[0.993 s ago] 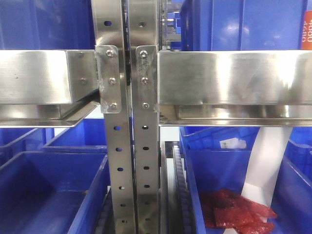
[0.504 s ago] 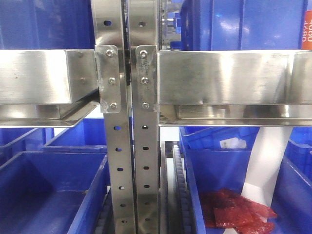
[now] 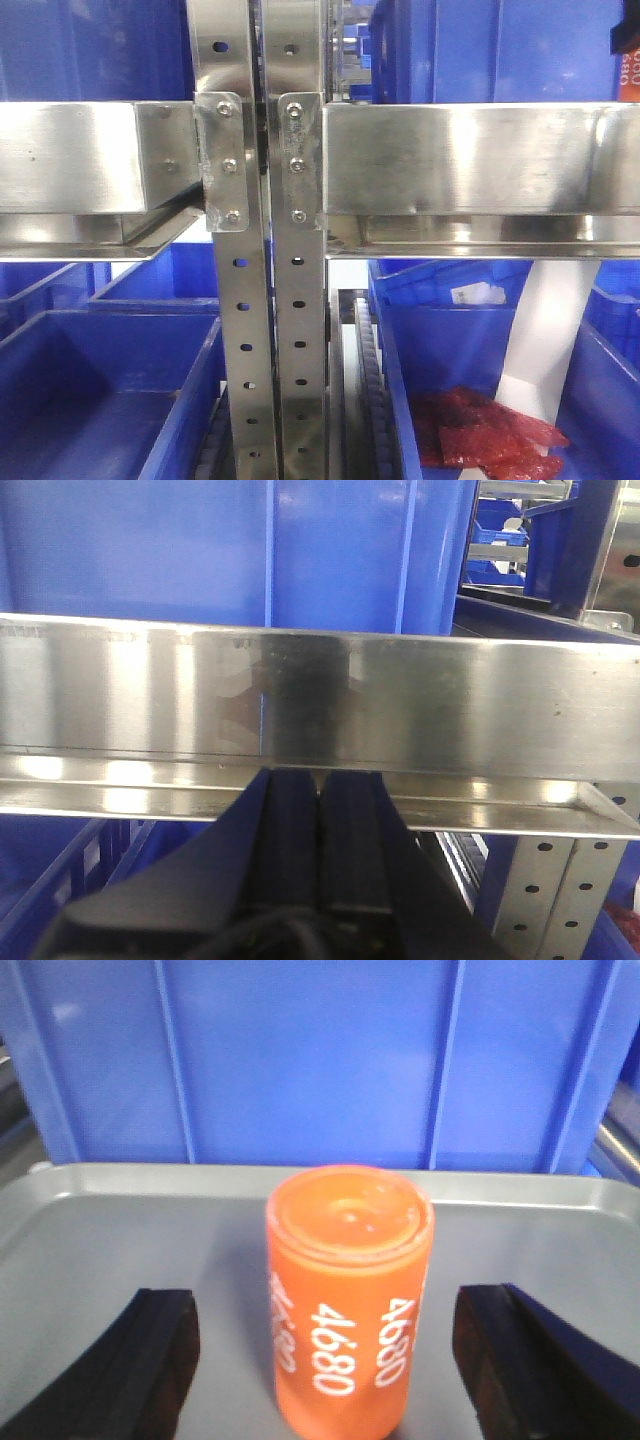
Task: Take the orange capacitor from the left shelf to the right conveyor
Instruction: 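Close the right gripper on the orange cylinder and lift it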
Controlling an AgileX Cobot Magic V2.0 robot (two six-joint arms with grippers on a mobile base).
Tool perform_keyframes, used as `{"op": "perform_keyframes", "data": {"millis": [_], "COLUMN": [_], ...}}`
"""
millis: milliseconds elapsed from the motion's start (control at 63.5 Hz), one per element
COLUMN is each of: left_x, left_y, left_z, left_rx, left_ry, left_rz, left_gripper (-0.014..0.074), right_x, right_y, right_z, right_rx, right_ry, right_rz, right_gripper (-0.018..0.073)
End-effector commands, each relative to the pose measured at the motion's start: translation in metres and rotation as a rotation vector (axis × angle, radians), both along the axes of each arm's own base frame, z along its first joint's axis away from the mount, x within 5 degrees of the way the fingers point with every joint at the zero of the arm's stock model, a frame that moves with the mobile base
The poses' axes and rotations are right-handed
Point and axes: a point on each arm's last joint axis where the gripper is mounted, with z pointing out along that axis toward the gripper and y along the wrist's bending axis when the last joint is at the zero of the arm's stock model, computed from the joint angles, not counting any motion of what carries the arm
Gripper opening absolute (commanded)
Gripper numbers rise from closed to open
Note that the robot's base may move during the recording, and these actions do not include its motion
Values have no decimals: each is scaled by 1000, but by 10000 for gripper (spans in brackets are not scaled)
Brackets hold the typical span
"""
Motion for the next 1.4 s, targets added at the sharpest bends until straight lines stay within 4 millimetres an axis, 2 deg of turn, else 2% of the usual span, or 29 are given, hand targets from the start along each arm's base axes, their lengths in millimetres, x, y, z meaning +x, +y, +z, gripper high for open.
{"op": "perform_keyframes", "data": {"millis": [0, 173, 394, 599, 678, 914, 993, 1151, 1292, 1387], "left_x": [-2, -2, -2, -2, -2, -2, -2, -2, -2, -2], "left_y": [1, 1, 1, 1, 1, 1, 1, 1, 1, 1], "left_z": [10, 10, 10, 10, 10, 10, 10, 10, 10, 10], "left_rx": [-14, -14, -14, -14, -14, -14, -14, -14, -14, -14], "left_ry": [-102, -102, -102, -102, -102, -102, -102, -102, -102, -102], "left_rz": [6, 6, 6, 6, 6, 6, 6, 6, 6, 6], "left_gripper": [-127, -127, -127, -127, -127, -127, -127, -127, -127, -127], "right_x": [6, 17, 38, 52, 54, 52, 47, 28, -6, -37], "right_y": [0, -8, -12, -13, -13, -13, -12, -9, -8, -7], "right_z": [25, 18, 20, 6, 2, 9, 21, 58, 89, 107], "right_rx": [-13, -17, 50, 63, 63, 63, 58, 18, -3, -3], "right_ry": [-168, -175, -193, -152, -144, -167, -181, -186, -142, -107], "right_rz": [-3, -27, -51, -55, -55, -55, -49, -21, -15, -18], "right_gripper": [616, 616, 616, 606, 549, 252, 208, 206, 206, 206]}}
